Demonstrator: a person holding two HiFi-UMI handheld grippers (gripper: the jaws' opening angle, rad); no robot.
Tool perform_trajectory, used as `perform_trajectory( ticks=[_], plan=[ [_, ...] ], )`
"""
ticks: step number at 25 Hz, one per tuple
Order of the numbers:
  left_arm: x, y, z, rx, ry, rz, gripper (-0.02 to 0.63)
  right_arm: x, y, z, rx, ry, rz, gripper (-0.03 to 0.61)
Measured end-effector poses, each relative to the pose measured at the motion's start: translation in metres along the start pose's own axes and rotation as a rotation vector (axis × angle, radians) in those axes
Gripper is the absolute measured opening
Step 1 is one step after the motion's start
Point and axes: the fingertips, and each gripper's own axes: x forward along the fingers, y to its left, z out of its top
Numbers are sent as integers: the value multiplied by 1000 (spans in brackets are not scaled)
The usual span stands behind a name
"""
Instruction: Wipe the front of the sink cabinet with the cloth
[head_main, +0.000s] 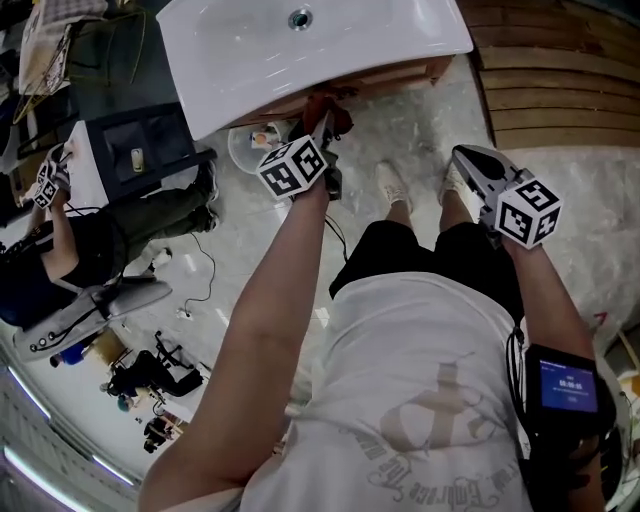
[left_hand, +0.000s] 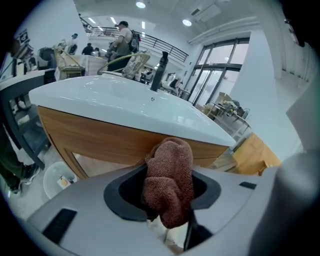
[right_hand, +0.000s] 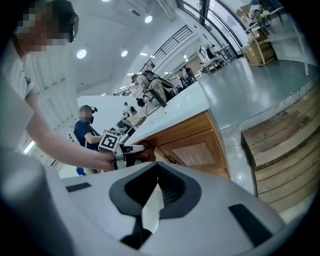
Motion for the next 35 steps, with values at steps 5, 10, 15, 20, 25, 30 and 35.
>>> perform_trajectory(
  ticks=[5, 10, 15, 20, 25, 30, 35],
  plan=[
    [25, 6, 14, -98, -45, 46, 178, 4, -14, 5, 22, -12, 7, 14],
    [41, -18, 9, -77, -30, 31, 178, -5, -25, -2, 28, -18, 16, 14],
    [58, -44, 6, -57, 5, 2, 178, -18, -42, -2, 66, -32, -8, 14],
    [70, -67, -2, -30, 33, -37, 178, -22, -48, -1, 76, -47, -20, 14],
    [81, -96, -7, -17, 56, -83, 177, -23, -50, 3, 78, -64, -33, 14],
    [97, -131, -12, -53, 53, -134, 178, -27, -54, 0, 89, -69, -48, 14],
    [109, -163, -17, -54, 67, -187, 178, -31, -57, -4, 104, -74, -65, 14]
  ],
)
